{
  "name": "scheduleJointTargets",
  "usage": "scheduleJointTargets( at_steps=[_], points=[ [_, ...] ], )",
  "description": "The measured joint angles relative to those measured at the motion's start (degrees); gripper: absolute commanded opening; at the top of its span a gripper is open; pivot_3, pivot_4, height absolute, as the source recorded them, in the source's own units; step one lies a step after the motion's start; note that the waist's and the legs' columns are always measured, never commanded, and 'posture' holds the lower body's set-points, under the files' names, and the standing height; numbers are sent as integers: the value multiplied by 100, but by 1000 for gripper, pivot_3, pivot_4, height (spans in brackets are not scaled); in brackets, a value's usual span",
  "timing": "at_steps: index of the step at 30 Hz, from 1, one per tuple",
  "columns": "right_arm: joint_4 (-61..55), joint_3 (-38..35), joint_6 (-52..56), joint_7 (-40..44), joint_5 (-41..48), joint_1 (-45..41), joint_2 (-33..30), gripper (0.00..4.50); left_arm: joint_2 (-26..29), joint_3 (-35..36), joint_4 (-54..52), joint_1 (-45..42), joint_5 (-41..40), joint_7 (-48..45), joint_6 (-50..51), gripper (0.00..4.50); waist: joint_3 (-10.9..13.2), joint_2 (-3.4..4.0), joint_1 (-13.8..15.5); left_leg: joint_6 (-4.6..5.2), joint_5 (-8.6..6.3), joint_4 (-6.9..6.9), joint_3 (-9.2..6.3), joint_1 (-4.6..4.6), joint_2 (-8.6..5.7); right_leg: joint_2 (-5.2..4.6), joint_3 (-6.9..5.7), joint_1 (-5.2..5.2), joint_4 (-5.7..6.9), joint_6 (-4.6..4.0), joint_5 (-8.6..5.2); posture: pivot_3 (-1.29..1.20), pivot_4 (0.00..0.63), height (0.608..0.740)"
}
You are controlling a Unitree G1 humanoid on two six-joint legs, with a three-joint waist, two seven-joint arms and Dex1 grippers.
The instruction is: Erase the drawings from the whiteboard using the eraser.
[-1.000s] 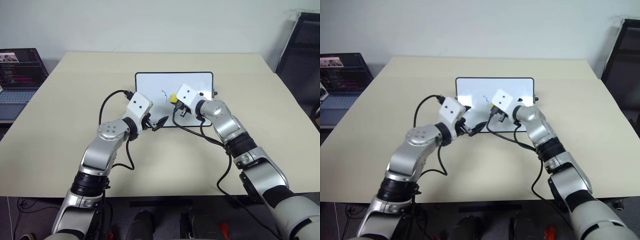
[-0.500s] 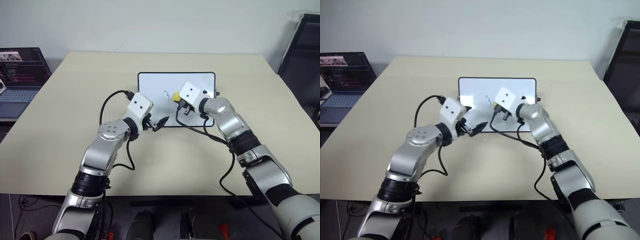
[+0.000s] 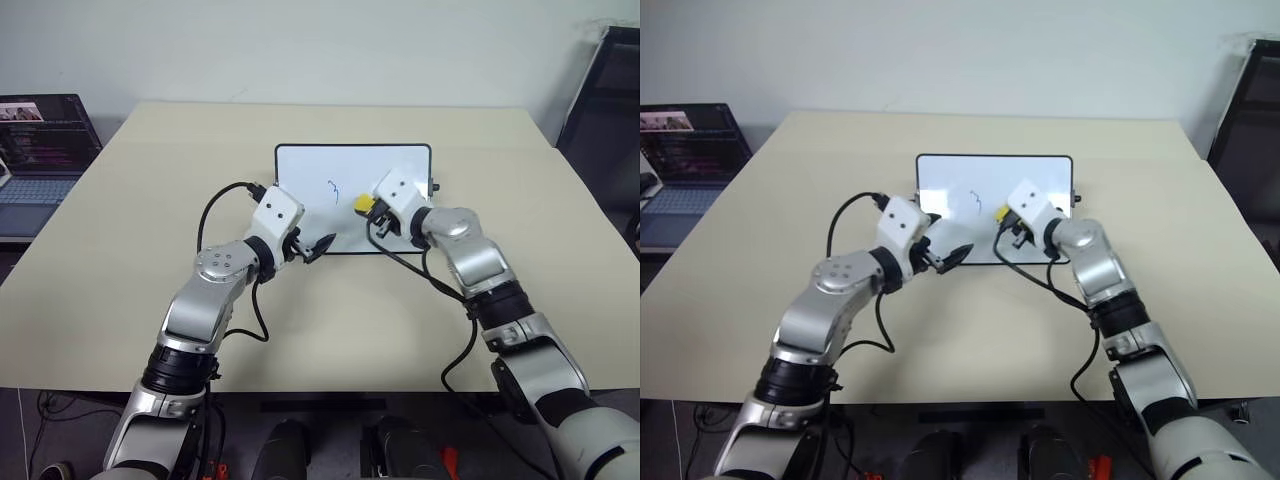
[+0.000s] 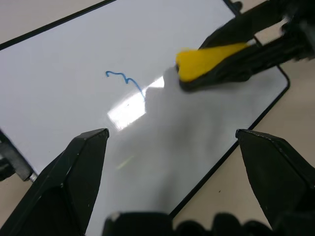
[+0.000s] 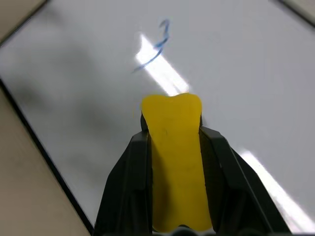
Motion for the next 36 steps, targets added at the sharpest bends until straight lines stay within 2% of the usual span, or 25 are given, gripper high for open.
scheduleJointTargets(
  at_steps=[6,11,19,27,36],
  points=[
    [-1291,-361,212,36,541,793,-49,986,-172,422,178,318,-27,298,-17,4500,0,0,5,-1,-1,-22,-6,-8,0,-6,-1,1,-40,-1,0,0,150,740],
    [-2082,-532,146,-20,1079,1805,193,986,-440,665,201,410,-92,589,-123,4500,0,0,58,0,-2,-24,-10,-14,-1,-8,0,3,-50,0,0,0,150,740],
    [-2685,-609,121,-253,1336,2603,215,986,-388,699,100,610,-123,619,-3,4500,0,0,57,0,-2,-24,-7,-9,0,-5,-5,4,-47,0,0,0,150,740],
    [-2668,-591,121,-557,1324,2438,346,986,-347,707,104,390,-123,618,12,4500,0,0,60,-1,-1,-23,-4,-9,-1,-5,-11,4,-48,0,0,0,150,740],
    [-1760,-359,246,-1057,939,943,469,986,-283,686,157,50,-119,584,87,4500,0,0,69,-1,-1,-28,-2,-7,-2,-5,-13,3,-50,-1,1,0,150,740]
  ],
)
